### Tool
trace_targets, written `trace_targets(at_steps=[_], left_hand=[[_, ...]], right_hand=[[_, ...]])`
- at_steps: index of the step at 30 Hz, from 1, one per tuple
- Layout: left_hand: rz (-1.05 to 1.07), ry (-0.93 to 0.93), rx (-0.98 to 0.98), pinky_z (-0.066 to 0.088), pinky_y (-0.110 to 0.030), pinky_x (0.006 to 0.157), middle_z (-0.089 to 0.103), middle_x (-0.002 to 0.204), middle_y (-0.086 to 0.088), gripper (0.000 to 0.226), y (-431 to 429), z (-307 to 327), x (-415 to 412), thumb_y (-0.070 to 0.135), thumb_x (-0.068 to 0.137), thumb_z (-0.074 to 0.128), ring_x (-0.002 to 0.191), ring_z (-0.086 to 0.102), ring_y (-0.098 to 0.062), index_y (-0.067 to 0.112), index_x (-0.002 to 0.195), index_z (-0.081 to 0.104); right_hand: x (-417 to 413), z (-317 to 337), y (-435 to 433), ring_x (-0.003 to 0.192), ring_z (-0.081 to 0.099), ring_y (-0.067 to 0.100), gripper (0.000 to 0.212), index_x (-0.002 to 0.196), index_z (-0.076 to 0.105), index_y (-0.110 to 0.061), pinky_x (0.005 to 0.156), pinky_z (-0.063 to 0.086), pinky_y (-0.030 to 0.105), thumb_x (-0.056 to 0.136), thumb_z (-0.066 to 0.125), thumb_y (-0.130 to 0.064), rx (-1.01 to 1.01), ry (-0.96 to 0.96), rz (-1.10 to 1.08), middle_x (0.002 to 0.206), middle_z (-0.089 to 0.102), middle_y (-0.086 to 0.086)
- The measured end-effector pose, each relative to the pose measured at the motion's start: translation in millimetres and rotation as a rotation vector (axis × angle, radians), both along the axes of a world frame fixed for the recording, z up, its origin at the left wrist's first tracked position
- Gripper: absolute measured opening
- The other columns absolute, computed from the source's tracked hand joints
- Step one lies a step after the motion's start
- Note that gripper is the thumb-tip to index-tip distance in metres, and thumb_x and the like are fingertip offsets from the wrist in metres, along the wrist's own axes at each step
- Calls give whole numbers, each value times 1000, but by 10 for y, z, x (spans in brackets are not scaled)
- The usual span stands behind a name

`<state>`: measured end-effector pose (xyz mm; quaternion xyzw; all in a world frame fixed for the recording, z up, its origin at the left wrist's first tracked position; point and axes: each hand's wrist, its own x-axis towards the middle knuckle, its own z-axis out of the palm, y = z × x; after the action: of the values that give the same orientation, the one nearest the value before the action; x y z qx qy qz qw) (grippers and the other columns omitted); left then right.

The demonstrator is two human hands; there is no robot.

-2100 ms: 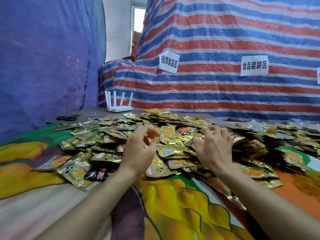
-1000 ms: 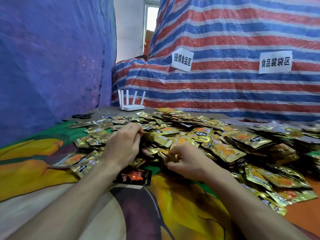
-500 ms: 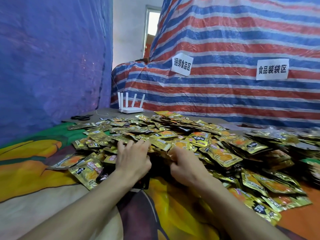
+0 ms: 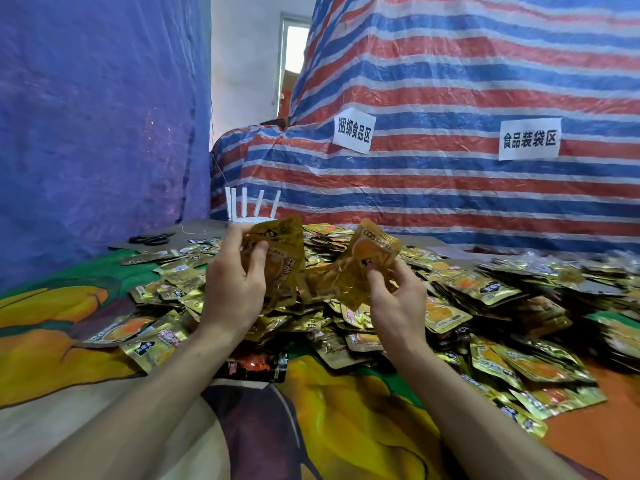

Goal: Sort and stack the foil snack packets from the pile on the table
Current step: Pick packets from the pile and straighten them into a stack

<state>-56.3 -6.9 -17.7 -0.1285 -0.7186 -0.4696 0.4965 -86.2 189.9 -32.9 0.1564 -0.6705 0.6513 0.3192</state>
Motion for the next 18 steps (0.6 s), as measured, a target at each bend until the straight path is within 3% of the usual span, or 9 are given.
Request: trace_targets(at_steps=[3,6,9,10,13,15,18], left_hand=[[-34,36,47,53,-13,65,60,94,14,10,48,9,43,13,104,49,82,61,8,16,113,51],[28,56,167,51,-14,65,57,93,13,5,52,1,28,19,105,47,80,58,8,18,109,48],[22,5,355,50,-14,68,60,98,1,12,43,14,-20,25,104,49,83,59,-5,16,111,46],[-27,-46,441,52,-17,74,62,103,-3,16,46,11,-44,26,103,50,89,62,-12,14,113,47],[-174,-257,678,55,-47,93,69,107,-13,23,59,-30,-125,32,102,54,101,66,-29,10,107,58],[-257,-363,753,58,-52,84,72,83,-10,30,61,-66,-139,38,102,53,80,68,-31,13,90,64],[-271,-445,658,58,-35,59,70,61,0,35,83,-107,-133,42,102,51,60,66,-25,15,82,63]], right_hand=[[-40,1,17,85,73,11,16,92,68,-30,68,61,23,101,60,-19,-119,-60,-14,92,75,-3],[-73,-2,45,86,74,16,9,97,65,-27,70,64,37,95,70,-20,-294,-149,2,93,75,1],[-87,15,64,83,76,20,16,97,67,-21,71,64,41,86,80,-23,-475,-250,55,87,78,2],[-87,14,62,84,76,22,16,95,69,-19,72,63,41,85,80,-25,-493,-288,84,88,78,4],[-69,-20,24,76,77,21,16,94,72,-16,64,63,37,90,74,-31,-449,-373,168,83,79,4],[-53,-56,-18,73,77,16,20,94,73,-15,56,61,30,94,70,-34,-355,-378,181,81,79,1],[-18,-78,-100,73,76,14,28,96,73,-13,56,60,27,97,64,-39,-187,-405,149,80,79,0]])
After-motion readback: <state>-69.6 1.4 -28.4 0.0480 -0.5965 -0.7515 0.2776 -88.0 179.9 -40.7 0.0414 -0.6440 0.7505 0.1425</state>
